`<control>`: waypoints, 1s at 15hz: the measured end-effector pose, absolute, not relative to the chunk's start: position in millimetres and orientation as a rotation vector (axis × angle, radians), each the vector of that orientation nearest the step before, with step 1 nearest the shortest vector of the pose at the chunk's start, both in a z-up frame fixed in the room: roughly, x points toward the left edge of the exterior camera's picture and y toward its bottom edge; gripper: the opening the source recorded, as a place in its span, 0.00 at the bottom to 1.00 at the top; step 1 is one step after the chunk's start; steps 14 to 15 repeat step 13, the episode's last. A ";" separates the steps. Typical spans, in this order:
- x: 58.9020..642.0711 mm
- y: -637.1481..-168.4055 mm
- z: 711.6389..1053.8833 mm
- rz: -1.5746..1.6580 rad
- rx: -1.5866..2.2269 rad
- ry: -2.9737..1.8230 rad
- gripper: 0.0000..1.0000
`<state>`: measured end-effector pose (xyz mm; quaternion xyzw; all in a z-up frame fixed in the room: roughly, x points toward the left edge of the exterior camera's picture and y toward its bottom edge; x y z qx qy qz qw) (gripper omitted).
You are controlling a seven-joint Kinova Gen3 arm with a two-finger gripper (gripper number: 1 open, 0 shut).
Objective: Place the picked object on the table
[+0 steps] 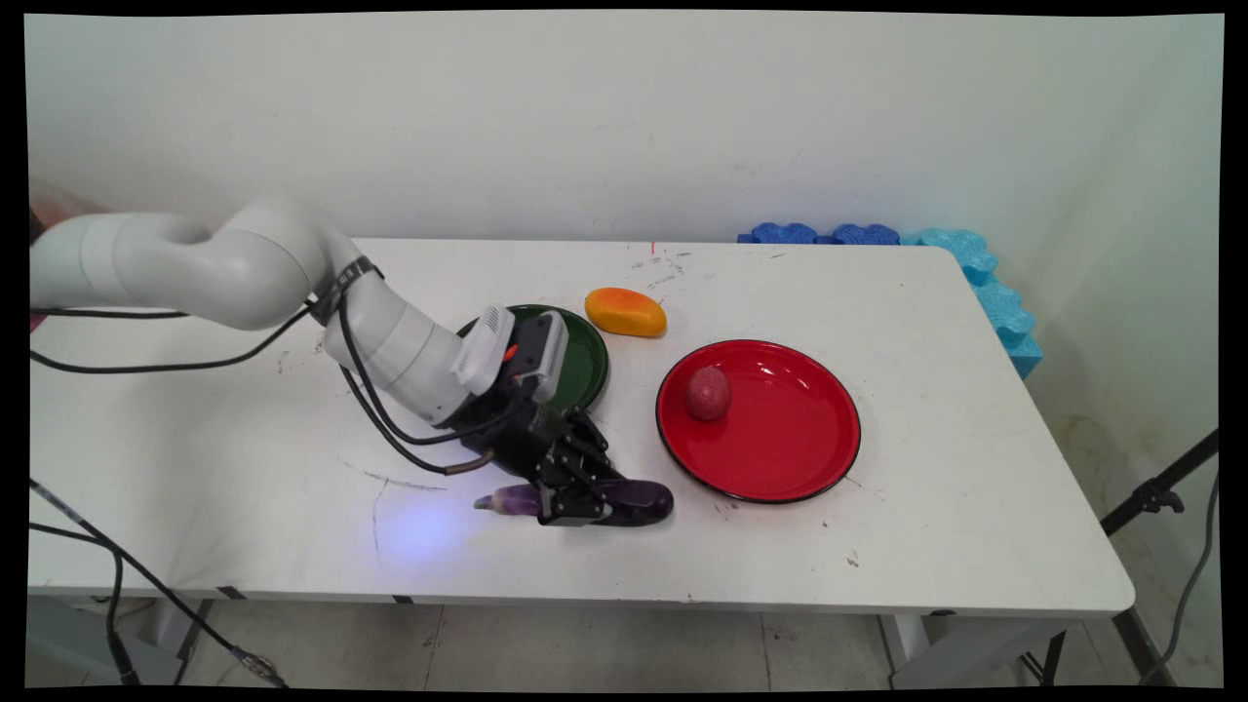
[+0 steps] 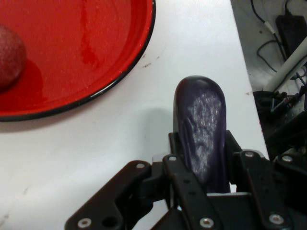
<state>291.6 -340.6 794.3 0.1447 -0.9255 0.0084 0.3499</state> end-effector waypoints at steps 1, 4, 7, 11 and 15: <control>291.4 -341.1 790.4 0.022 0.375 -2.398 0.00; 290.7 -342.3 783.0 0.022 0.376 -2.399 0.00; 290.6 -343.6 776.2 0.024 0.375 -2.399 0.00; 292.2 -344.6 773.1 0.020 0.381 -2.407 1.00; 292.0 -344.9 776.1 0.005 0.371 -2.408 1.00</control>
